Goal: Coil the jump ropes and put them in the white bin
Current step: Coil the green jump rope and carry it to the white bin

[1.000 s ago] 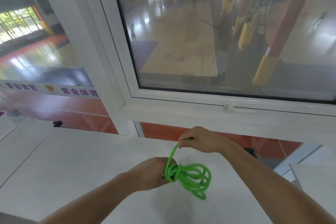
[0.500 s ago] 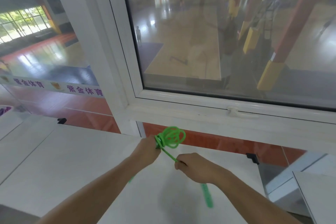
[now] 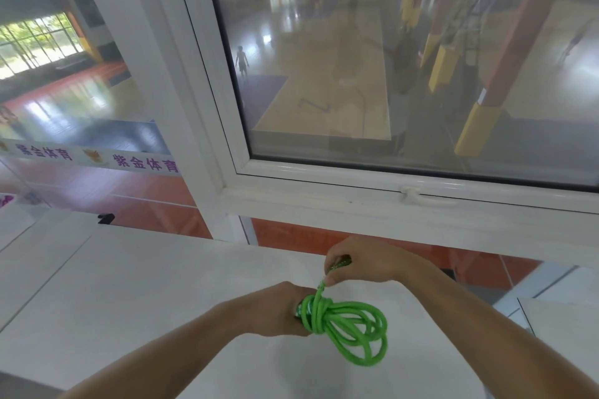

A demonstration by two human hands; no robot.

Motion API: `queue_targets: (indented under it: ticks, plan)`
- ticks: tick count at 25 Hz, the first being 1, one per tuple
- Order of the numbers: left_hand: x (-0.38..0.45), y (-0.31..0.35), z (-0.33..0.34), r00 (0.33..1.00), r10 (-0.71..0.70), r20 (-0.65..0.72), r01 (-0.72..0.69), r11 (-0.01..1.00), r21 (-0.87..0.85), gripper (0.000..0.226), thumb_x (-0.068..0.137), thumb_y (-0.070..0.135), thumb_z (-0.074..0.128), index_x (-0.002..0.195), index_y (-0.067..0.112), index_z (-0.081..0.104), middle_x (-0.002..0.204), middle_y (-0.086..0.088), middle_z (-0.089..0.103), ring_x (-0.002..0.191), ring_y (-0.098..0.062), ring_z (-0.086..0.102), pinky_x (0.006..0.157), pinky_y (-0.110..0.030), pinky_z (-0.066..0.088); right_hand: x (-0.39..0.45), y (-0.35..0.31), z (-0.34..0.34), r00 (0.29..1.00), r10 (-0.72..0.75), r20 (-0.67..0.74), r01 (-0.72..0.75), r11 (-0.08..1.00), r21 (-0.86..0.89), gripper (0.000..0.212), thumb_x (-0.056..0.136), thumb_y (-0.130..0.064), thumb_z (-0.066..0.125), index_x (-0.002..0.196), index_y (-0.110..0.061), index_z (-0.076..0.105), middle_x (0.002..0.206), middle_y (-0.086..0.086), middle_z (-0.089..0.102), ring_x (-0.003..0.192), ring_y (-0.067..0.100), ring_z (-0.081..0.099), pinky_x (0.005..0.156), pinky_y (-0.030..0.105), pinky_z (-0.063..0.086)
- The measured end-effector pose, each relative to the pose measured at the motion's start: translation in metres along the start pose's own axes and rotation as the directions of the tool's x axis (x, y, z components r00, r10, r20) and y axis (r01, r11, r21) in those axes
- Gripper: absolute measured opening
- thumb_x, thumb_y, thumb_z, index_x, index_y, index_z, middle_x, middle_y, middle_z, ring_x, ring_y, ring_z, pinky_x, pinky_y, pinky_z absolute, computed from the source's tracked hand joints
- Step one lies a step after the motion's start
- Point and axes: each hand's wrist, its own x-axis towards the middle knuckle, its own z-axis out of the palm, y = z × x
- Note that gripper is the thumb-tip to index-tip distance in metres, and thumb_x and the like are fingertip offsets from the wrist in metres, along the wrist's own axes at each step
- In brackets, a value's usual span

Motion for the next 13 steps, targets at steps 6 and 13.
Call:
queue_targets:
  ticks: [6, 13]
  plan:
    - [0.001, 0.012, 0.002, 0.932, -0.252, -0.262, -0.023, 0.678, -0.735, 0.007, 0.089, 0.009, 0.071, 0.090, 0.014, 0.066, 0.077, -0.007, 0.069, 0.077, -0.025, 0.063, 0.073, -0.035, 0.050, 0.002, 0.022, 0.049, 0.984, 0.092, -0.155, -0.012, 0.892, 0.453, 0.006, 0.099, -0.025, 0.060, 0.099, -0.028, 0.066, 0.087, -0.017, 0.071, 0.082, -0.005, 0.064, 0.078, 0.017, 0.049]
    - [0.015, -0.011, 0.009, 0.789, -0.581, -0.197, -0.126, 0.161, -0.979, 0.009, 0.096, 0.004, 0.063, 0.089, -0.001, 0.061, 0.071, -0.014, 0.060, 0.064, -0.025, 0.059, 0.074, -0.044, 0.055, -0.001, 0.028, 0.072, 0.957, 0.261, -0.123, -0.265, 0.964, -0.017, 0.039, 0.091, -0.048, 0.053, 0.070, -0.016, 0.060, 0.082, 0.000, 0.056, 0.069, 0.013, 0.056, 0.066, 0.029, 0.042]
